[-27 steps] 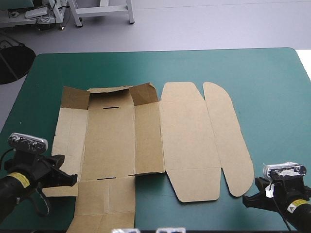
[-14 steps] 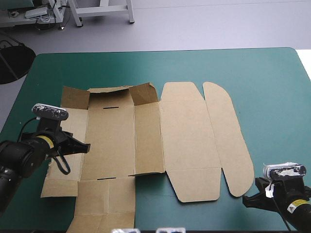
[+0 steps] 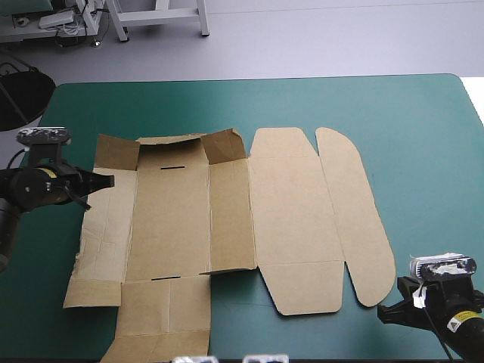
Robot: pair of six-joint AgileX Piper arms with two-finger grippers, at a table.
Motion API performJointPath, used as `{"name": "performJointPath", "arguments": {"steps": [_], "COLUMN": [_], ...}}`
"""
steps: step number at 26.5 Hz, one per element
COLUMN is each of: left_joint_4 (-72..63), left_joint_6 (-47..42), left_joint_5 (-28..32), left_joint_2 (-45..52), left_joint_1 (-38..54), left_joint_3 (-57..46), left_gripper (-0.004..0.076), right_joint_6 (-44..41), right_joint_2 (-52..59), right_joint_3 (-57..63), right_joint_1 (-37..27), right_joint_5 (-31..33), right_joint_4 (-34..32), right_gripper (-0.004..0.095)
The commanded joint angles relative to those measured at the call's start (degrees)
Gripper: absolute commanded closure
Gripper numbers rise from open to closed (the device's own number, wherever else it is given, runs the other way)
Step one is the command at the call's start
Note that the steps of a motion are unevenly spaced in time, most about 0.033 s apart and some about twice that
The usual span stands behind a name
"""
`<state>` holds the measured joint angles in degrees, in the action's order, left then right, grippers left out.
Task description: Fold the box
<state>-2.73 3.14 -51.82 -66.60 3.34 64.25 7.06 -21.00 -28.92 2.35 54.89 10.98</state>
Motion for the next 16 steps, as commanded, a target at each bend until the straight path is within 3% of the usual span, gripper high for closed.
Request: {"name": "performJointPath", "arguments": {"steps": [1,8,16], "left_joint_4": [-10.01,-26.64,-31.62], "left_joint_6": [7.67,17.64,21.83], "left_joint_5": [-0.37,-5.28,-13.24], "left_joint_2": [0.97,0.57,-7.84], "left_joint_1": [10.21,30.58,35.10], "left_joint_3": [1.93,1.93,1.93], "left_gripper": [0.0731,0.0731,0.0732], "right_joint_6": [0.49,0.49,0.49], "right_joint_2": [-0.37,-0.37,-0.37], "right_joint_3": [-1.51,-1.51,-1.51], "right_joint_1": [0.37,0.37,0.37], "right_joint_5": [-3.09,-3.09,-3.09], "right_joint_4": [0.38,0.29,0.29], "right_gripper": [0.0885,0.0885,0.0885]}}
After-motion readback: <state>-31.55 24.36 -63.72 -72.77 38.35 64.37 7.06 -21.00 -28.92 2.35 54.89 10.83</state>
